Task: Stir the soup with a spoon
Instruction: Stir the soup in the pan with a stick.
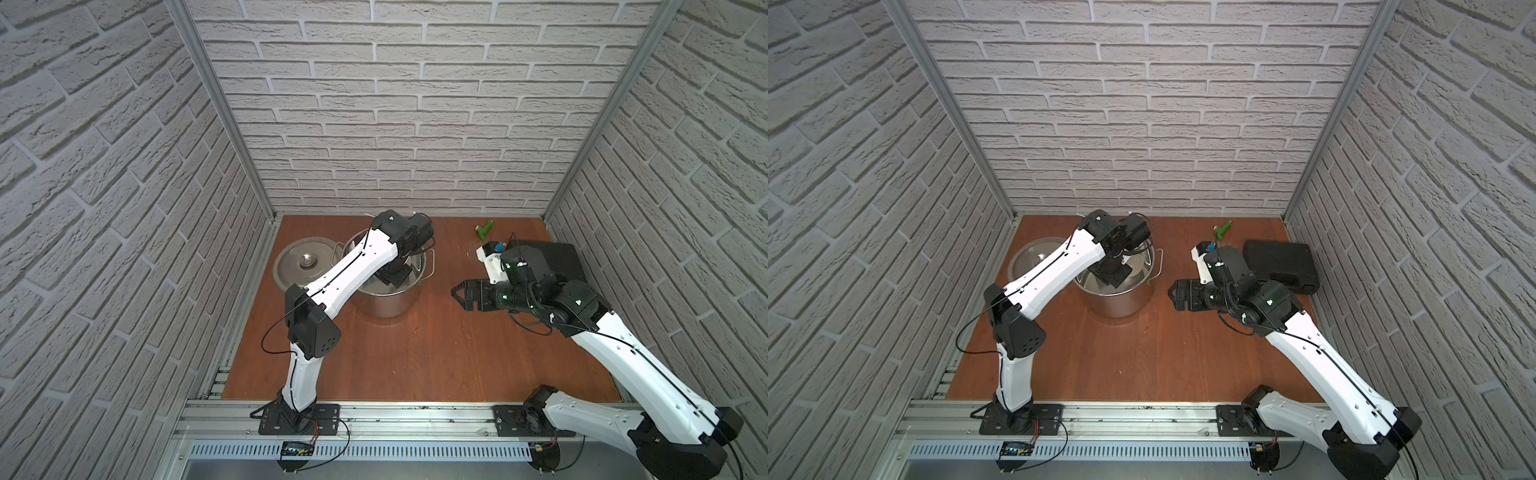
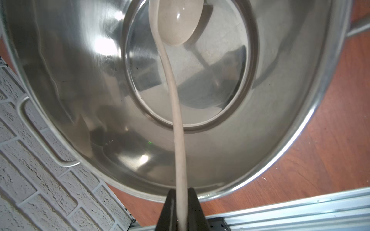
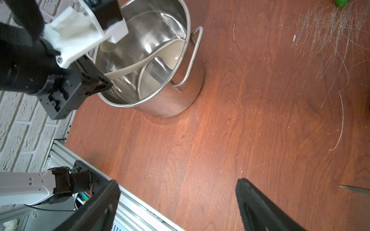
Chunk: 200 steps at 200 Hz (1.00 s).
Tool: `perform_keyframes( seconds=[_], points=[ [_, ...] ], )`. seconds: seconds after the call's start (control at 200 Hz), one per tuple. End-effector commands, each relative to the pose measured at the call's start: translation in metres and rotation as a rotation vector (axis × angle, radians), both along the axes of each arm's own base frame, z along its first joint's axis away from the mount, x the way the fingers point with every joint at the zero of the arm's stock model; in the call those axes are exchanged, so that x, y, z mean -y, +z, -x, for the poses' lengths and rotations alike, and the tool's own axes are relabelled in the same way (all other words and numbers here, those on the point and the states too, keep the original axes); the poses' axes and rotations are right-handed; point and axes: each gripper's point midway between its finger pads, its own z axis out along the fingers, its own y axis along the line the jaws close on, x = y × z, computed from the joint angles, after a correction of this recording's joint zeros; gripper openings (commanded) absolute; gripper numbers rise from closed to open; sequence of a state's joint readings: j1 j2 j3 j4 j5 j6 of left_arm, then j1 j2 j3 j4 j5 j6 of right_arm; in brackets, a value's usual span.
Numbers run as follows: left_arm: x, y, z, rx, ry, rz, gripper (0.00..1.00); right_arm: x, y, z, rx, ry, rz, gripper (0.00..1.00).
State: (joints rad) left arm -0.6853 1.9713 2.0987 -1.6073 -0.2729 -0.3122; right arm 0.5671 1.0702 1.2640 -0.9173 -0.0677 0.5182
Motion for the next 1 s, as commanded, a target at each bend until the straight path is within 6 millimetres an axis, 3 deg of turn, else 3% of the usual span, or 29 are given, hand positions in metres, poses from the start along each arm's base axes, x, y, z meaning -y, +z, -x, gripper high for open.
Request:
perform_keyframes(
  seconds=[0.0, 0.235, 0.37, 0.485, 0.59, 0.755, 0.995],
  points=[
    [-0.019, 0.013, 0.028, -0.02, 0.03, -0.018, 0.0, -0.005, 0.007, -0.001, 0.03, 0.018, -0.007, 0.94],
    [-0.065, 0.015, 0.045, -0.022, 0.108, -0.08, 0.0, -0.017, 0.005, -0.01, 0.023, 0.045, -0.026, 0.94],
    [-0.085, 0.018, 0.036, -0.017, 0.139, -0.1, 0.0, -0.019, 0.005, -0.011, 0.023, 0.049, -0.03, 0.94],
    [-0.092, 0.018, 0.02, -0.01, 0.138, -0.112, 0.0, -0.016, 0.003, -0.008, 0.016, 0.048, -0.022, 0.94],
    [-0.084, 0.017, 0.004, 0.002, 0.13, -0.092, 0.0, -0.011, 0.001, -0.005, 0.014, 0.038, -0.004, 0.94],
    [-0.046, 0.021, -0.01, 0.012, 0.079, -0.039, 0.0, -0.003, -0.003, -0.002, 0.021, 0.007, 0.004, 0.94],
    [-0.009, 0.012, 0.006, -0.016, 0.031, -0.01, 0.0, -0.001, -0.008, 0.0, 0.02, 0.002, 0.011, 0.94]
  ],
)
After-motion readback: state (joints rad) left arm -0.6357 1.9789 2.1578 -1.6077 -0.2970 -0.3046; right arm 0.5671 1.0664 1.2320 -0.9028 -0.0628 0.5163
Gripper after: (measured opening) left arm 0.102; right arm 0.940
